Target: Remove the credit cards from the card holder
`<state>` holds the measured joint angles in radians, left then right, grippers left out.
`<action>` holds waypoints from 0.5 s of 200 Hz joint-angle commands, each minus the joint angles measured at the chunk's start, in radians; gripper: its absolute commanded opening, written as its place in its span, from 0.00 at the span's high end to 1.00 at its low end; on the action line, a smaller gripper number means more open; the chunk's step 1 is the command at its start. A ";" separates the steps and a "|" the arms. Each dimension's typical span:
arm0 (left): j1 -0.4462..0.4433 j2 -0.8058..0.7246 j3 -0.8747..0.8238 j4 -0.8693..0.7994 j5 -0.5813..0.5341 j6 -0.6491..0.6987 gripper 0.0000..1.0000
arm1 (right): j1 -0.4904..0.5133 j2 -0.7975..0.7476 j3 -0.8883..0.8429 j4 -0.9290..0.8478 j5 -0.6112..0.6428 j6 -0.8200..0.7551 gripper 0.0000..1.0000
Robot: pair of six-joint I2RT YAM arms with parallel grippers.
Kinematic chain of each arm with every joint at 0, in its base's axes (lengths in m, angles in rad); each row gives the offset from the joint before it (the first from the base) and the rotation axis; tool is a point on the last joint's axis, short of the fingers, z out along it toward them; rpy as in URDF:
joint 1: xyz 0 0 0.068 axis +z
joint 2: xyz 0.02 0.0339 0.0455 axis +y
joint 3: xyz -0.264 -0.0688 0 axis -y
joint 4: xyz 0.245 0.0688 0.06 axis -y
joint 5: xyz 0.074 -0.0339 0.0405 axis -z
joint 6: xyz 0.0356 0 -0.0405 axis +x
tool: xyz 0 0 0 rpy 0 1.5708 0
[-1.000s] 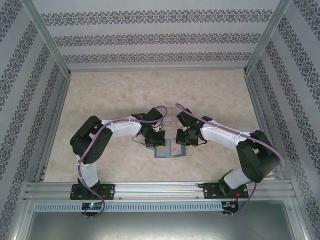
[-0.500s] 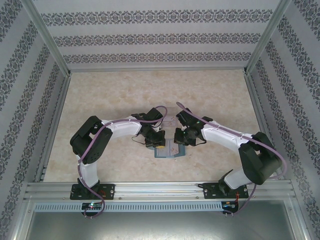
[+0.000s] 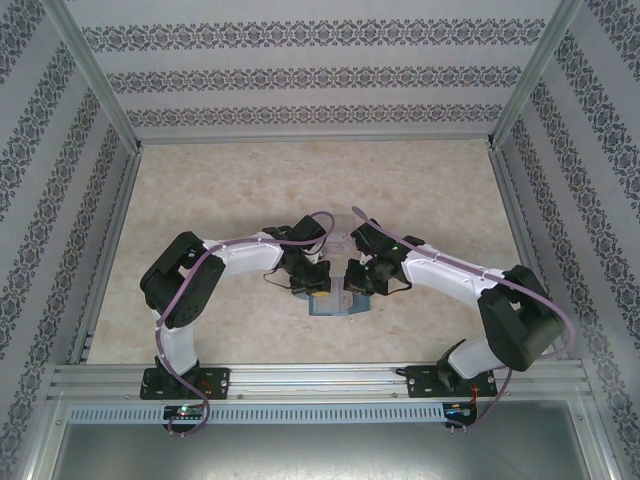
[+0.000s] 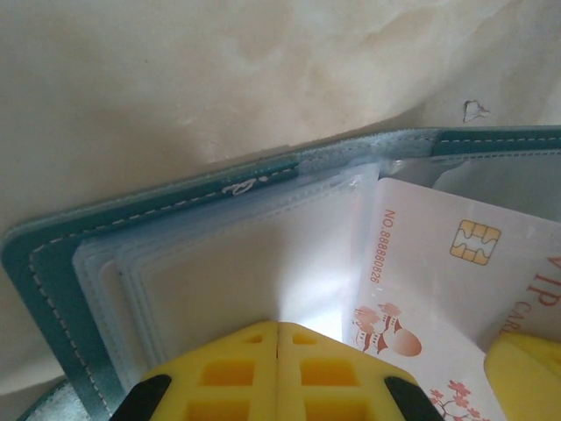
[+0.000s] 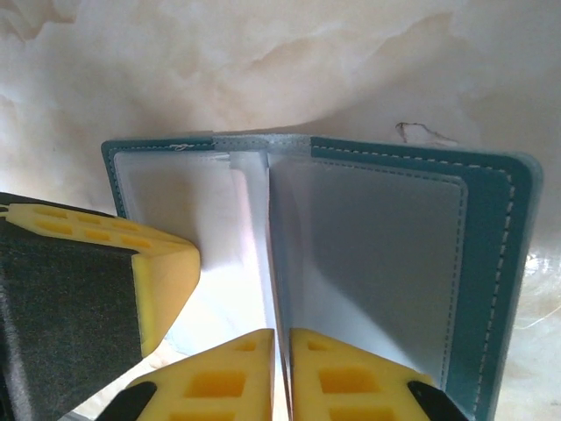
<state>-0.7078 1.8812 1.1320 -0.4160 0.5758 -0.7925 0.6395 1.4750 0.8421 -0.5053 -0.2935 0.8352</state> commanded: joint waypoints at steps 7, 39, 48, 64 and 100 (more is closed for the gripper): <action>-0.015 0.027 0.015 -0.061 -0.014 0.016 1.00 | 0.009 -0.025 -0.005 -0.024 0.013 0.000 0.91; -0.015 0.008 0.033 -0.076 -0.017 0.017 1.00 | 0.009 -0.027 0.007 -0.034 0.025 -0.005 0.93; -0.015 0.003 0.042 -0.080 -0.016 0.019 1.00 | 0.009 -0.031 0.011 -0.039 0.028 -0.005 0.93; -0.015 -0.007 0.053 -0.086 -0.017 0.019 1.00 | 0.009 -0.039 0.015 -0.044 0.034 -0.006 0.94; -0.013 -0.033 0.073 -0.093 -0.022 0.017 0.99 | 0.004 -0.062 0.025 -0.064 0.043 -0.022 0.95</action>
<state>-0.7078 1.8832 1.1721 -0.4644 0.5716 -0.7921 0.6395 1.4479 0.8425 -0.5297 -0.2779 0.8337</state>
